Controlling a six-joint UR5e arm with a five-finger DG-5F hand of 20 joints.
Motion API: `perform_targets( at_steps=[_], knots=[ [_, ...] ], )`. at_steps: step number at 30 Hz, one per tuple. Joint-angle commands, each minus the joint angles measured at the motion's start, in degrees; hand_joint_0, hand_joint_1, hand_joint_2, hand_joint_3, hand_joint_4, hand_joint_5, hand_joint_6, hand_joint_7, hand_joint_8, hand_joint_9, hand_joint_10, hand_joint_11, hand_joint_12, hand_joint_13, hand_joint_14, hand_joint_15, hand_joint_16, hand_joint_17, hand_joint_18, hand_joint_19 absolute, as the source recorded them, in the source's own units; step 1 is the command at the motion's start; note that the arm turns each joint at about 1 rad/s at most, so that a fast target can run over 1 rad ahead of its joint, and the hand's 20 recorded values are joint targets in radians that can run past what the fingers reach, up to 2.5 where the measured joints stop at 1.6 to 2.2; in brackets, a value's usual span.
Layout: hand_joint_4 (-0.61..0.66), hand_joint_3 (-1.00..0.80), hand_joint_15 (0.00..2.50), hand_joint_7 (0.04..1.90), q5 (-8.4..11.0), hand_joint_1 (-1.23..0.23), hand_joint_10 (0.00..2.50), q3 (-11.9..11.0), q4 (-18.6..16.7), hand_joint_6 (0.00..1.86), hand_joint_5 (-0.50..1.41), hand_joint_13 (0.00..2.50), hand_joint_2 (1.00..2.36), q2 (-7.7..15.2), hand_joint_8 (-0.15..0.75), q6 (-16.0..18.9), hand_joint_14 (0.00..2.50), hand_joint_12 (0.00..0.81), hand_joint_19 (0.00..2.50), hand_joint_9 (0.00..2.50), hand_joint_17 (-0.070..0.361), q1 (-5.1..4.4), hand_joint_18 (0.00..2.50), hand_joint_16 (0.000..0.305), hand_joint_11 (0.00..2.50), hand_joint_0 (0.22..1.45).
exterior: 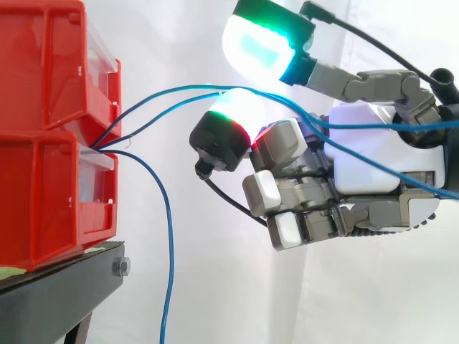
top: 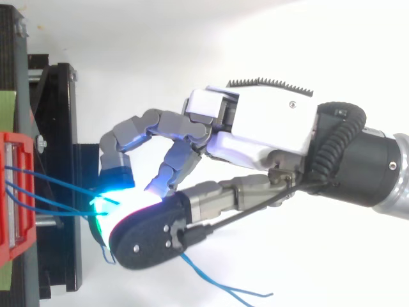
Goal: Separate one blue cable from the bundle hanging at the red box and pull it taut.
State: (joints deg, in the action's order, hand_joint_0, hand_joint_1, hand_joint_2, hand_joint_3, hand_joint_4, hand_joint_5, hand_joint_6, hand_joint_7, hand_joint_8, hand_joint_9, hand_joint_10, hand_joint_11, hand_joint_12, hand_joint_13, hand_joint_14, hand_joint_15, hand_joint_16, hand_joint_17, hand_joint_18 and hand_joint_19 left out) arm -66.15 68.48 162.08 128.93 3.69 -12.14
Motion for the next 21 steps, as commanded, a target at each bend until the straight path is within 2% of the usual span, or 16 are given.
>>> perform_targets(
  at_steps=[1, 4, 6, 8, 15, 18, 21],
  knots=[
    [0.13, -0.5, 0.63, 1.31, -0.03, -0.46, 0.03, 0.07, -0.1, 0.83, -0.16, 1.14, 1.0, 0.0, 0.325, 0.0, 0.02, 0.393, 0.74, 1.27, 0.108, 0.01, 0.96, 0.048, 0.97, 0.61],
    [0.13, -0.35, 0.64, 1.32, -0.03, -0.57, 0.03, 0.07, -0.1, 0.83, -0.17, 1.13, 1.01, 0.0, 0.327, 0.0, 0.02, 0.397, 0.74, 1.25, 0.11, 0.01, 0.97, 0.049, 0.98, 0.61],
    [0.13, -0.24, 0.64, 1.34, -0.03, -0.72, 0.03, 0.07, -0.1, 0.84, -0.18, 1.11, 1.02, 0.0, 0.328, 0.0, 0.02, 0.402, 0.73, 1.2, 0.112, 0.01, 0.95, 0.05, 0.98, 0.6],
    [0.13, -0.21, 0.65, 1.34, 0.05, -0.76, 0.03, 0.07, -0.1, 0.84, -0.19, 1.1, 1.02, 0.0, 0.325, 0.0, 0.02, 0.4, 0.73, 1.18, 0.112, 0.01, 0.95, 0.05, 0.99, 0.61],
    [0.02, -0.34, 0.62, 1.28, 0.05, -0.87, 0.03, 0.07, -0.1, 0.87, -0.22, 1.05, 1.01, 0.0, 0.291, 0.0, 0.02, 0.376, 0.67, 1.08, 0.109, 0.01, 0.92, 0.049, 0.98, 0.72],
    [0.0, -0.46, 0.61, 1.29, 0.05, -0.89, 0.02, 0.07, -0.1, 0.87, -0.22, 1.04, 1.0, 0.0, 0.278, 0.0, 0.02, 0.365, 0.64, 1.06, 0.106, 0.01, 0.9, 0.047, 0.97, 0.78],
    [-0.02, -0.5, 0.61, 1.27, 0.05, -0.88, 0.03, 0.16, -0.1, 0.87, -0.21, 1.04, 1.0, 0.0, 0.278, 0.0, 0.02, 0.352, 0.63, 1.08, 0.103, 0.01, 0.9, 0.046, 0.98, 0.8]
  ],
)
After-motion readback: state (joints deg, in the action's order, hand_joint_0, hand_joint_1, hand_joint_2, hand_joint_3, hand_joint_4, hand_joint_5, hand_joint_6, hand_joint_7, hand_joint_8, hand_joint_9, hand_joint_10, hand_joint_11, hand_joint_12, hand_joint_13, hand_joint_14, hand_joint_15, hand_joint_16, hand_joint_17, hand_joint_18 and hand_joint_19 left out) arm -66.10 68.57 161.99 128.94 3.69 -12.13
